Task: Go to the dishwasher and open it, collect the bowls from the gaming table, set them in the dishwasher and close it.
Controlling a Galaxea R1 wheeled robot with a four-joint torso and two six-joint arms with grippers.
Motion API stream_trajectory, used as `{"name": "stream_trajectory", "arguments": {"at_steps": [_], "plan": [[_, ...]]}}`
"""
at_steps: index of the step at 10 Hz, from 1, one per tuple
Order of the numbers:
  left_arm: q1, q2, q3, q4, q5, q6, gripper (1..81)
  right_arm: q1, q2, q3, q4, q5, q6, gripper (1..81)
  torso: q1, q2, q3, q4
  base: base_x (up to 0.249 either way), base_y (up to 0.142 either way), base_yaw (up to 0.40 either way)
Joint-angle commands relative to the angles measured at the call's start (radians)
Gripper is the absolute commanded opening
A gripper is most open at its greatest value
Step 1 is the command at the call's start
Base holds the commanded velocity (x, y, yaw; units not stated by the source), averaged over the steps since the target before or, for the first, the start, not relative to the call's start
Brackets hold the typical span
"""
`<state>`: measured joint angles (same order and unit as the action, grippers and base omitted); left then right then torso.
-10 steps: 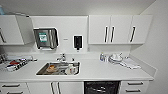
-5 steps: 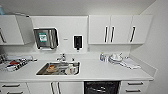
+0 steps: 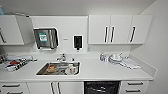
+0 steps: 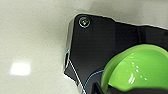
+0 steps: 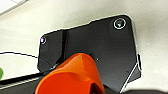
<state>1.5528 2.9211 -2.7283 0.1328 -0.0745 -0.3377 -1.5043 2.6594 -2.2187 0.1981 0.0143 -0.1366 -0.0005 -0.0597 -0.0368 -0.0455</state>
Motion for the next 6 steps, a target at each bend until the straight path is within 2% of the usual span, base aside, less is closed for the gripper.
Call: {"name": "stream_trajectory", "arguments": {"at_steps": [1,4,5,6], "plan": [[-0.036,-0.086,0.105,0.076,-0.094,0.014,1.0,0.06,-0.031,0.019,0.006,-0.059,0.002,1.0,0.001,0.0,0.0,0.0,0.0,0.0,0.0],[-0.065,-0.103,0.113,0.073,-0.097,0.005,1.0,0.06,-0.072,0.074,0.009,-0.057,0.002,1.0,0.001,0.0,0.0,0.0,0.0,0.0,0.0],[-0.072,-0.13,0.151,0.076,-0.1,0.005,1.0,0.061,-0.094,0.097,0.011,-0.056,0.002,1.0,0.001,0.0,0.0,0.0,0.0,0.0,0.0],[-0.081,-0.181,0.237,0.076,-0.1,0.005,1.0,0.063,-0.115,0.12,0.011,-0.051,0.003,1.0,0.001,0.0,0.0,0.0,0.0,0.0,0.0]]}}
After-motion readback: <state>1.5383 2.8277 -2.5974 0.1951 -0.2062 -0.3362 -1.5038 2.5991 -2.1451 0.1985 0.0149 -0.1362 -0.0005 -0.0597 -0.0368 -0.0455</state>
